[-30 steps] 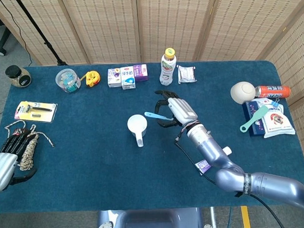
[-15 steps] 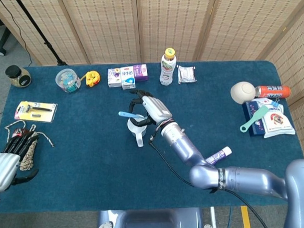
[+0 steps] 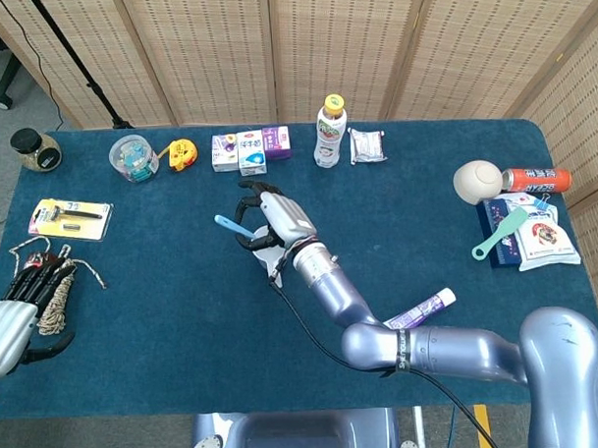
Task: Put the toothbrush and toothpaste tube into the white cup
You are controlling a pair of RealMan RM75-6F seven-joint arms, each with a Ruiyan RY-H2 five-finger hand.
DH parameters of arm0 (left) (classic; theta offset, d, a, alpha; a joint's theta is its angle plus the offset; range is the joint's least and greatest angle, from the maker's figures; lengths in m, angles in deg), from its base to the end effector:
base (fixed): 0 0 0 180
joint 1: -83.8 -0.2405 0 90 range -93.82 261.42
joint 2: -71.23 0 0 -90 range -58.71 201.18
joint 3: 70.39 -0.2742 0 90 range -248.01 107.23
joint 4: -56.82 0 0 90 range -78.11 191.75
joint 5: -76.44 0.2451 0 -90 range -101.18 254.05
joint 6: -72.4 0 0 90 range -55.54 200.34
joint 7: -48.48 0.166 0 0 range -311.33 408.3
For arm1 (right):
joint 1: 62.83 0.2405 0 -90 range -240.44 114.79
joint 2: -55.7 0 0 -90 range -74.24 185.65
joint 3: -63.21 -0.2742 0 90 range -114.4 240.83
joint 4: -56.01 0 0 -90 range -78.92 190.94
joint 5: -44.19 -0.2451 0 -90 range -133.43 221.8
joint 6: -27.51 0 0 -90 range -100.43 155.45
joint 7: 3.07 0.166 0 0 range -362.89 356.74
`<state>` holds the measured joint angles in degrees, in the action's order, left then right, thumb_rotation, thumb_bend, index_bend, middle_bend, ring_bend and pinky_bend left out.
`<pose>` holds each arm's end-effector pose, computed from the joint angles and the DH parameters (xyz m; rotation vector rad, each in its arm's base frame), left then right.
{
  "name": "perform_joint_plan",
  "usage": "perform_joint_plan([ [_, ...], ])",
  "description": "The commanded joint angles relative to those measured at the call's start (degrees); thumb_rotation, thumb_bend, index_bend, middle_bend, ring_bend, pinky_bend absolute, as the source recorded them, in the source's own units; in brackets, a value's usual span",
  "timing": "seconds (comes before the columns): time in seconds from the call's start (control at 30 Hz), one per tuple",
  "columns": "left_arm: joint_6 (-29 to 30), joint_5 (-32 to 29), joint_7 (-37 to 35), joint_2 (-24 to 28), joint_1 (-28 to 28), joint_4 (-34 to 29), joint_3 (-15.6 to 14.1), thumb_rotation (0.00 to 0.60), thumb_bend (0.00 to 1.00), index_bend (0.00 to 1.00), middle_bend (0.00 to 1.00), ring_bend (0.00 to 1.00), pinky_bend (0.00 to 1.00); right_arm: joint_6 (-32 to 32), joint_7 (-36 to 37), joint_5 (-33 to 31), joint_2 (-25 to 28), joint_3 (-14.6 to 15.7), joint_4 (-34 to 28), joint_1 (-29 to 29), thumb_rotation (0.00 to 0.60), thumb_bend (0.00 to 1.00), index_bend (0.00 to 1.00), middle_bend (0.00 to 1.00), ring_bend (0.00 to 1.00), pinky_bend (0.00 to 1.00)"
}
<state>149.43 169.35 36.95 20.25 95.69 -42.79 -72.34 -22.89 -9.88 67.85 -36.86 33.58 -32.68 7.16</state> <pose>-0.3091 0.2205 0.1590 -1.6296 -1.0289 -0.9432 0.0714 -0.4374 -0.0543 1.5868 -1.7150 1.3721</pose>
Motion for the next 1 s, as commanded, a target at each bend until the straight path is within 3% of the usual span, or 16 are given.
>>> perform_joint_plan([
  [0.03, 0.21, 0.20, -0.44, 0.13, -0.05, 0.19, -0.08, 0.600, 0.24, 0.00, 0.00, 0.00, 0.00, 0.02, 0.50, -0.18, -0.91, 0.25, 0.81, 0.02, 0.600, 0.43, 0.54, 0.11, 0.00, 0.00],
  [0.57, 0.12, 0.36, -1.00, 0.33, 0.05, 0.33, -0.26, 0.600, 0.24, 0.00, 0.00, 0.00, 0.00, 4.20, 4.37, 3.63, -2.59, 2.00, 4.24, -2.48, 0.600, 0.43, 0.53, 0.10, 0.00, 0.00],
  [0.87, -0.05, 0.25, -0.64, 0.21, 0.14, 0.21, -0.27, 0.600, 0.24, 0.00, 0.00, 0.00, 0.00, 8.29, 10.27, 12.80, -2.43, 3.27, 5.71, -6.30, 0.600, 0.44, 0.25, 0.04, 0.00, 0.00],
  [1.0, -0.13, 0.09, -0.61, 0.21, 0.19, 0.22, -0.21, 0.600, 0.24, 0.00, 0.00, 0.00, 0.00, 7.95, 12.38, 17.21, -1.72, 3.20, 4.91, -7.94, 0.600, 0.44, 0.20, 0.04, 0.00, 0.00],
])
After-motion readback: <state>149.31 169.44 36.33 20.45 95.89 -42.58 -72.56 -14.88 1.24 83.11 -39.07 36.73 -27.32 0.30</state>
